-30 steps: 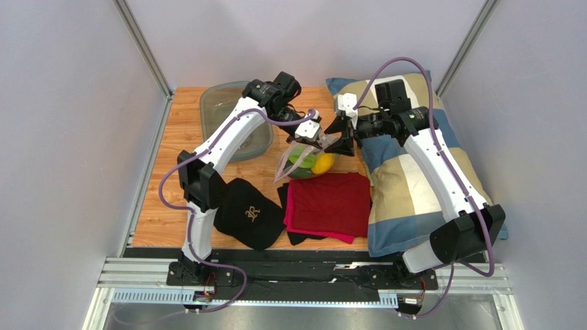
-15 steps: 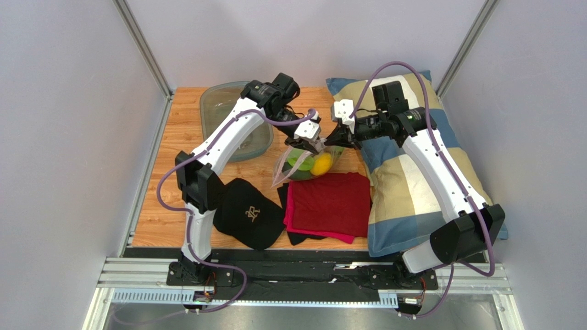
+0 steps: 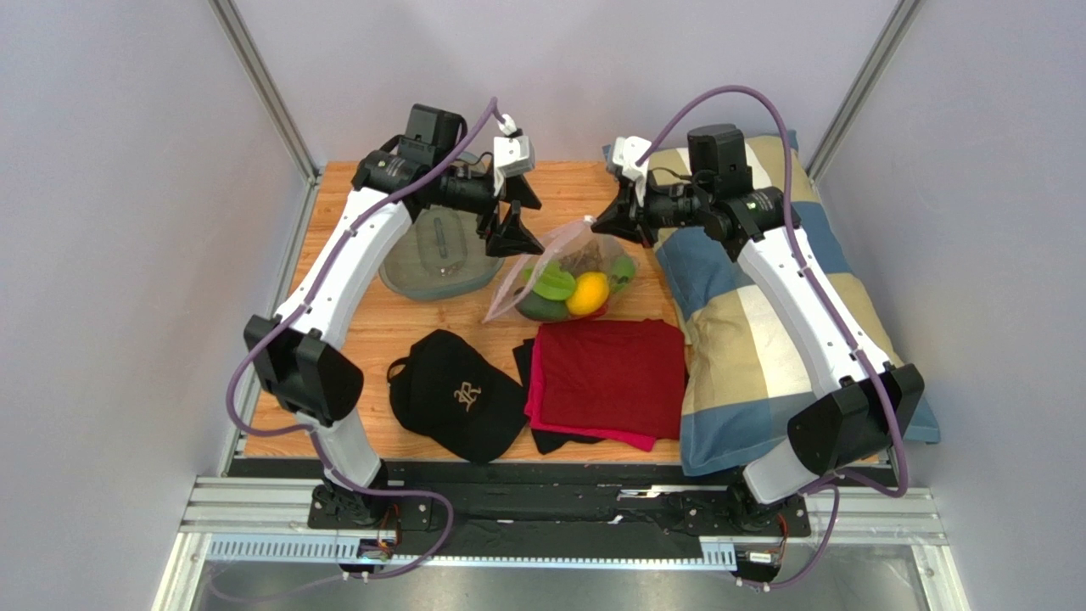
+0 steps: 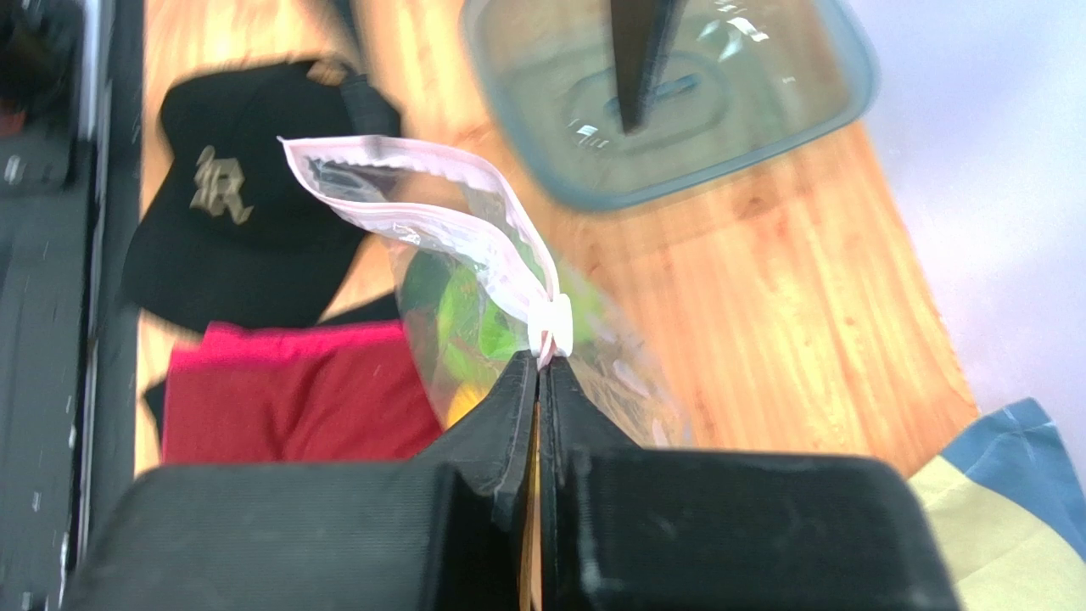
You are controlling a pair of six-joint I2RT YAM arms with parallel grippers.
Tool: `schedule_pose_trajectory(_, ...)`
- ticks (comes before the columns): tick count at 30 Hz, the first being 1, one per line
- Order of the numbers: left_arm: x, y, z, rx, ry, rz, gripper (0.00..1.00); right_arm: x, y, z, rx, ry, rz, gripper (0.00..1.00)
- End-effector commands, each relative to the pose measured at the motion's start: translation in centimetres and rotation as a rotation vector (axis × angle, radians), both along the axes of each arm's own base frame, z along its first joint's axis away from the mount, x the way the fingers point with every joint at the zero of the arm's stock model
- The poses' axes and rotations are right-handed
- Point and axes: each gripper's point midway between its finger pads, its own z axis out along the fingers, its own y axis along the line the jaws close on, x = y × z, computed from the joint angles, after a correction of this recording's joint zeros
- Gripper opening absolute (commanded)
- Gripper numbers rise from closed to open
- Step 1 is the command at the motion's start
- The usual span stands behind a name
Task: Place the food in the zip-top bag and seal the zipper
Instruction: Zip the zipper food storage bag at the center of the board.
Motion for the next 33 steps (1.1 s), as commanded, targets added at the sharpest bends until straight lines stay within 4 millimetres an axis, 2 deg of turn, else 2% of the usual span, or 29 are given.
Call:
schedule_pose_trajectory(1, 1.3, -2.2, 3.5, -0.08, -0.052, 0.155, 0.98, 1.3, 0.7, 4.6, 0.117, -0.014, -0.07, 0.0)
schedule_pose_trajectory(4, 2.6, -3.0, 3.5, -0.067, -0.117, 0.175, 0.98, 1.1, 1.0, 5.5, 0.139, 0.003, -0.07, 0.0)
schedule_pose_trajectory(7, 3.6, -3.5, 3.5, -0.065, -0.15, 0.172, 0.94, 0.3, 1.4, 5.8, 0.144, 0.026, -0.051, 0.0)
schedule_pose_trajectory(10, 3.6, -4.6, 2.6, -0.055, -0.19, 0.113, 0.89, -0.7, 1.4, 5.5, 0.15, 0.045, -0.025, 0.0)
schedule_pose_trajectory(12, 2.7, -5.4, 1.8, -0.046, -0.203, 0.049, 0.81, -1.4, 1.3, 5.5, 0.144, 0.022, -0.006, 0.0)
schedule_pose_trajectory(13, 2.4, -5.8, 1.2, -0.038, -0.229, 0.009, 0.77, -1.7, 1.2, 4.8, 0.137, 0.029, -0.002, 0.0)
schedule_pose_trajectory(14, 1.9, -5.9, 0.7, -0.03, -0.219, -0.017, 0.64, -1.9, 1.1, 4.7, 0.133, 0.026, 0.0, 0.0)
schedule_pose_trajectory(16, 1.0, -6.4, 0.0, -0.031, -0.203, -0.068, 0.48, -2.4, 0.8, 4.7, 0.123, 0.013, 0.003, 0.0)
schedule_pose_trajectory(17, 0.6, -6.3, -0.4, -0.027, -0.189, -0.084, 0.29, -2.4, 0.6, 4.2, 0.114, 0.019, -0.003, 0.0)
schedule_pose_trajectory(19, 0.1, -6.4, -0.6, -0.03, -0.172, -0.103, 0.14, -3.0, 0.3, 3.9, 0.102, 0.004, 0.005, 0.0)
schedule_pose_trajectory(20, 0.1, -6.4, -0.6, -0.032, -0.17, -0.108, 0.0, -3.2, 0.2, 3.4, 0.094, 0.012, 0.009, 0.02)
schedule_pose_trajectory(22, -0.2, -6.6, -0.4, -0.042, -0.166, -0.127, 0.0, -3.8, 0.0, 2.6, 0.067, 0.0, 0.03, 0.19)
schedule_pose_trajectory(23, -0.4, -6.6, -0.2, -0.047, -0.165, -0.133, 0.0, -4.1, -0.1, 2.1, 0.053, -0.008, 0.048, 0.37)
schedule_pose_trajectory(24, -0.4, -6.6, -0.1, -0.052, -0.166, -0.138, 0.0, -4.5, -0.3, 1.0, 0.028, 0.015, 0.055, 0.4)
schedule_pose_trajectory(26, -0.6, -6.8, 0.1, -0.06, -0.163, -0.155, 0.0, -4.0, -0.6, 0.0, -0.002, 0.0, 0.048, 0.41)
schedule_pose_trajectory(29, -0.8, -6.9, 0.1, -0.06, -0.16, -0.169, 0.0, -3.4, -0.6, -0.5, -0.016, -0.002, 0.042, 0.38)
schedule_pose_trajectory(33, -1.3, -7.0, -0.1, -0.047, -0.17, -0.188, 0.0, -2.9, -0.1, 0.1, 0.004, -0.012, 0.042, 0.35)
